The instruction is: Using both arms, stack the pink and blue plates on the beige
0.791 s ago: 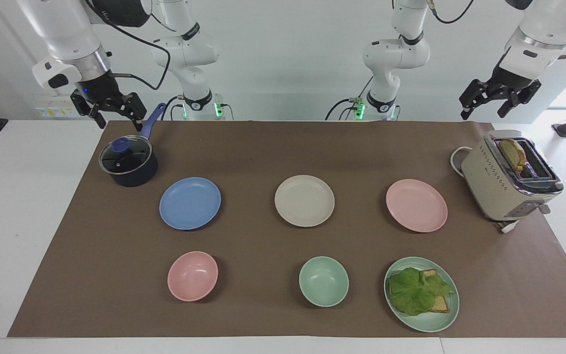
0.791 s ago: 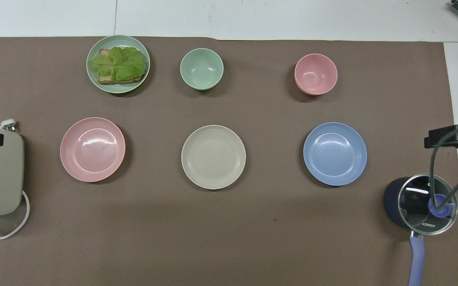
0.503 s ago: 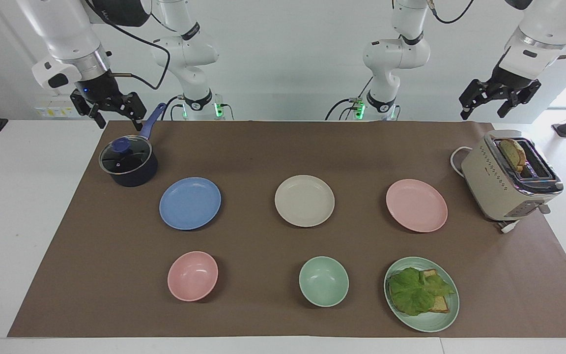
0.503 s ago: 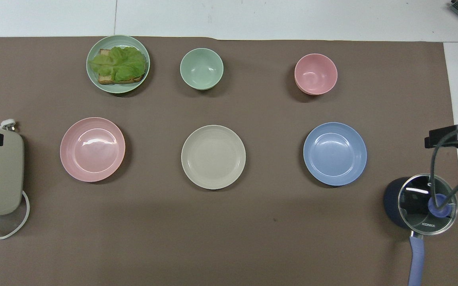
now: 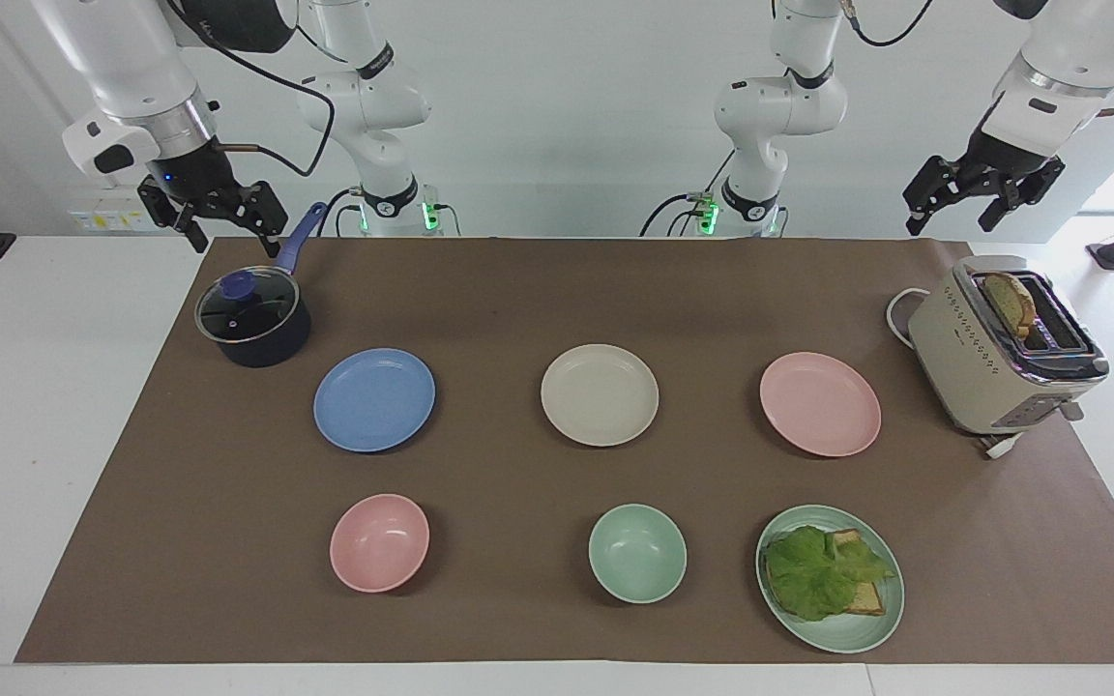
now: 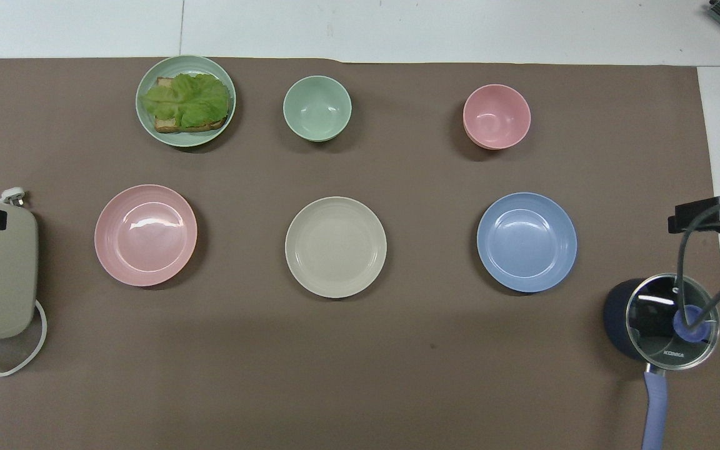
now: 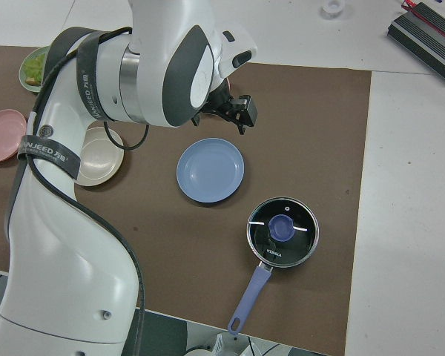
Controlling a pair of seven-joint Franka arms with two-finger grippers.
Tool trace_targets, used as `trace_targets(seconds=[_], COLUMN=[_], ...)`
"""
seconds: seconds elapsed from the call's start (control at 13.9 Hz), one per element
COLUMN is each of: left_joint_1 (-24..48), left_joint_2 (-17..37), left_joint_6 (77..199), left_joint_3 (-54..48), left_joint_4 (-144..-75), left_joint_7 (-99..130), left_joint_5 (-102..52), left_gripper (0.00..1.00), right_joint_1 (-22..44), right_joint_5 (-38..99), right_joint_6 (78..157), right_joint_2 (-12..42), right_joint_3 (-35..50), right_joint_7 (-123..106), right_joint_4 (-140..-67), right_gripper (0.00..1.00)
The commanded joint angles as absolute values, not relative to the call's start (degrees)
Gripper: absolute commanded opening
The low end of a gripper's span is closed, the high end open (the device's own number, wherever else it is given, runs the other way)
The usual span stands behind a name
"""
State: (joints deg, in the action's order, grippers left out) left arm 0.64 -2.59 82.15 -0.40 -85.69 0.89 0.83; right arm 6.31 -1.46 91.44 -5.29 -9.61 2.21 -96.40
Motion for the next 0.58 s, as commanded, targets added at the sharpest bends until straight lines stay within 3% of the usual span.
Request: trace_targets(seconds=[0.0,0.5], left_joint_1=[0.9,0.2], left_joint_2=[-4.2,-5.3], left_joint_6=[81.6,92.4], left_joint_3=[-0.1,0.3], left_joint_4=[-87.5,-100.3], left_joint_7=[0.6,0.3], left_joint_5=[0.3,0.3], left_gripper=[1.0,1.0], right_joint_1=[5.7,5.7], right_joint_5=[-2.2,-1.3], right_joint_6=[91.8,91.5], right_joint_2=[-5.9,-5.7], right_joint_3=[-9.4,-9.4], right_joint_7=[0.4,-0.1], right_joint_4=[-97.1,-96.6], right_gripper=[1.0,1.0])
